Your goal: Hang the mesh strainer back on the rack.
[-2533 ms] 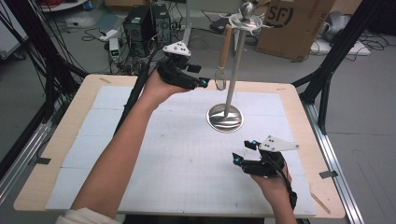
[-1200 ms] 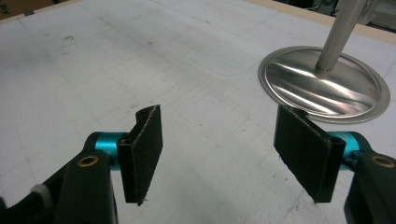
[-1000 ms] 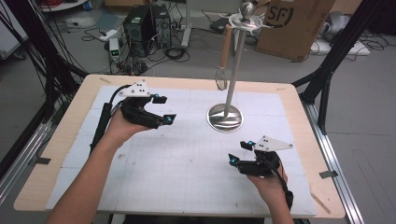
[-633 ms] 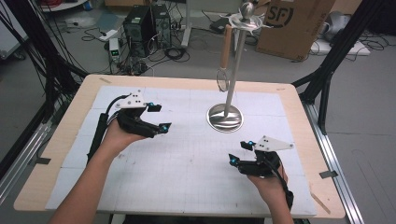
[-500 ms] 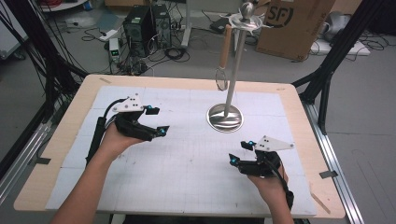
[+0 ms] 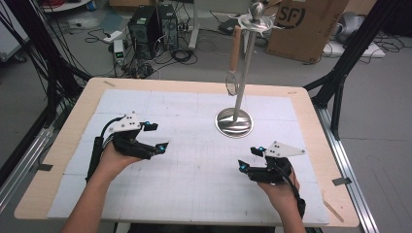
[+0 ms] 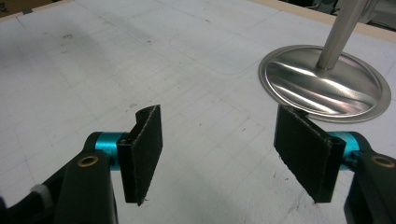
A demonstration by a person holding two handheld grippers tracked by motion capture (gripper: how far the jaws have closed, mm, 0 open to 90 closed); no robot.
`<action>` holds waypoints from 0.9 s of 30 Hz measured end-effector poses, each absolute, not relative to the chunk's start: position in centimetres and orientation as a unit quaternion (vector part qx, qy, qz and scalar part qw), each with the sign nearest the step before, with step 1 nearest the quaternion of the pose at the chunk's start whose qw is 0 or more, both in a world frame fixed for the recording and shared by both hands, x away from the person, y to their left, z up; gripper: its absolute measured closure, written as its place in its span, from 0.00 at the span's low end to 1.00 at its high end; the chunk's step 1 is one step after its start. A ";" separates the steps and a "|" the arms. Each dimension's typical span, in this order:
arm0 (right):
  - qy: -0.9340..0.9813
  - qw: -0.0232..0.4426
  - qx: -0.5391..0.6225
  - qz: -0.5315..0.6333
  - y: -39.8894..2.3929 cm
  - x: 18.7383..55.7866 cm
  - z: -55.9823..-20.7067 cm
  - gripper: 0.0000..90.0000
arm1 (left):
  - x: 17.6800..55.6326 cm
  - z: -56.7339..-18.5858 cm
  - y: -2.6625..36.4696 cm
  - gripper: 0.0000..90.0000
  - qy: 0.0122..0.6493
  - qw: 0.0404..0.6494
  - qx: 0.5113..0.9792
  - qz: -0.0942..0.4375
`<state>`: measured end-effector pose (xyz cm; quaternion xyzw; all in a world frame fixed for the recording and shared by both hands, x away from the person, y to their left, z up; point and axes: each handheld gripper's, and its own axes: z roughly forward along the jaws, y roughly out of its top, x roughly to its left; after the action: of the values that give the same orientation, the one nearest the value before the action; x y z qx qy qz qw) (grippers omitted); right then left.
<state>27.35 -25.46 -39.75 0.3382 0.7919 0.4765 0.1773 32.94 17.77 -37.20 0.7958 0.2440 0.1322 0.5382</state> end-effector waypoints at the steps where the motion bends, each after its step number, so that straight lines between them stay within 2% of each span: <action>1: 0.791 0.177 0.339 0.477 -25.4 27.4 -39.8 0.35 | 32.8 -37.3 17.8 0.21 0.246 0.535 0.797 0.135; 10: 0.789 0.179 0.343 0.478 -25.8 27.4 -39.8 0.35 | 31.7 -38.5 17.9 0.21 0.241 0.536 0.798 0.132; 27: 0.790 0.180 0.344 0.475 -26.0 27.5 -40.0 0.35 | 31.5 -38.4 17.6 0.21 0.242 0.542 0.794 0.132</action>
<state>27.54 -26.03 -39.95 0.3442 0.7897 0.4748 0.1802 31.49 17.62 -38.45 0.7937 0.2418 0.1319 0.5423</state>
